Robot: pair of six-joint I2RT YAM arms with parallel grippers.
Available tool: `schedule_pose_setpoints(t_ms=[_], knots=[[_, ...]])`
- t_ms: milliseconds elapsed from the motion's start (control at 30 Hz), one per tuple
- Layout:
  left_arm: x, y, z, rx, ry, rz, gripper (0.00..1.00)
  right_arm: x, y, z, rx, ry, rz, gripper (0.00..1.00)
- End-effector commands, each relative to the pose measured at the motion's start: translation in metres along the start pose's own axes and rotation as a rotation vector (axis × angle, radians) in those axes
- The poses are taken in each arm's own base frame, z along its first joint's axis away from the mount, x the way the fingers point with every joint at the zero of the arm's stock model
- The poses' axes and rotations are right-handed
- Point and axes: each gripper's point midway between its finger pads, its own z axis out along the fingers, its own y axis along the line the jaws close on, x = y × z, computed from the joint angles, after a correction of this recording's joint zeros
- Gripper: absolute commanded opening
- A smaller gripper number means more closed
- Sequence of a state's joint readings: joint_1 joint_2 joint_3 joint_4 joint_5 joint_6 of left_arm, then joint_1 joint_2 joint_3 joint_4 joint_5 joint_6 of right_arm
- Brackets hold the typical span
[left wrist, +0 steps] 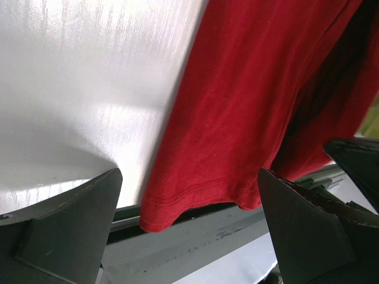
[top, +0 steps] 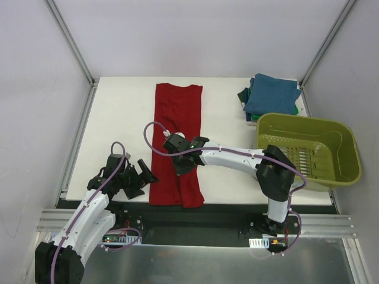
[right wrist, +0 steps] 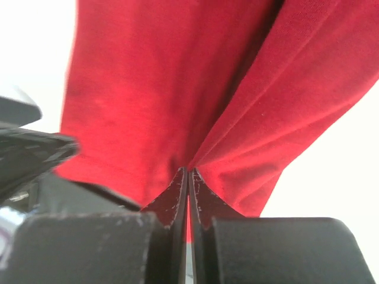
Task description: Fold and stack the t-shirts
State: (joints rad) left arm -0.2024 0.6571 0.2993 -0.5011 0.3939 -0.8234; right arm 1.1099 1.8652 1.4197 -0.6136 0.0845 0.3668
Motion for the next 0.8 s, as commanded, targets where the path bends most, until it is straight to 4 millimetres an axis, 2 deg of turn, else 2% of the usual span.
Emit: schedule_pose_setpoints(t_ms=[0, 133, 300, 400, 433, 467, 500, 533, 600, 633, 767], knots=[[0.006, 0.000, 0.001, 0.006, 0.030, -0.019, 0.99, -0.021, 0.025, -0.024, -0.085, -0.030, 0.025, 0.01], [0.011, 0.004, 0.002, -0.010, 0.051, -0.041, 0.99, -0.021, 0.028, -0.008, -0.061, 0.010, 0.040, 0.16], [0.015, 0.011, 0.003, -0.035, 0.060, -0.059, 0.99, -0.019, 0.023, -0.005, -0.025, 0.021, 0.045, 0.68], [0.016, 0.012, 0.003, -0.041, 0.069, -0.067, 0.99, -0.021, 0.023, -0.017, -0.051, -0.012, 0.011, 0.74], [0.016, 0.012, 0.003, -0.043, 0.073, -0.069, 0.99, -0.023, 0.025, -0.028, -0.079, -0.034, -0.011, 0.74], [0.017, 0.012, 0.003, -0.043, 0.078, -0.070, 1.00, -0.019, 0.029, -0.032, -0.108, -0.027, -0.031, 0.75], [0.018, 0.012, 0.003, -0.041, 0.080, -0.070, 0.99, -0.013, 0.029, -0.031, -0.130, -0.019, -0.047, 0.76], [0.019, 0.011, 0.003, -0.041, 0.086, -0.071, 0.99, -0.003, 0.038, -0.040, -0.208, 0.014, -0.064, 0.76], [0.022, 0.012, 0.003, -0.041, 0.096, -0.072, 0.97, 0.008, 0.048, -0.042, -0.289, 0.033, -0.090, 0.76], [0.023, 0.013, 0.003, -0.044, 0.099, -0.076, 0.94, 0.027, 0.046, -0.040, -0.319, 0.085, -0.098, 0.76], [0.034, 0.025, 0.008, -0.079, 0.131, -0.090, 0.77, 0.058, 0.041, -0.031, -0.319, 0.151, -0.112, 0.72]])
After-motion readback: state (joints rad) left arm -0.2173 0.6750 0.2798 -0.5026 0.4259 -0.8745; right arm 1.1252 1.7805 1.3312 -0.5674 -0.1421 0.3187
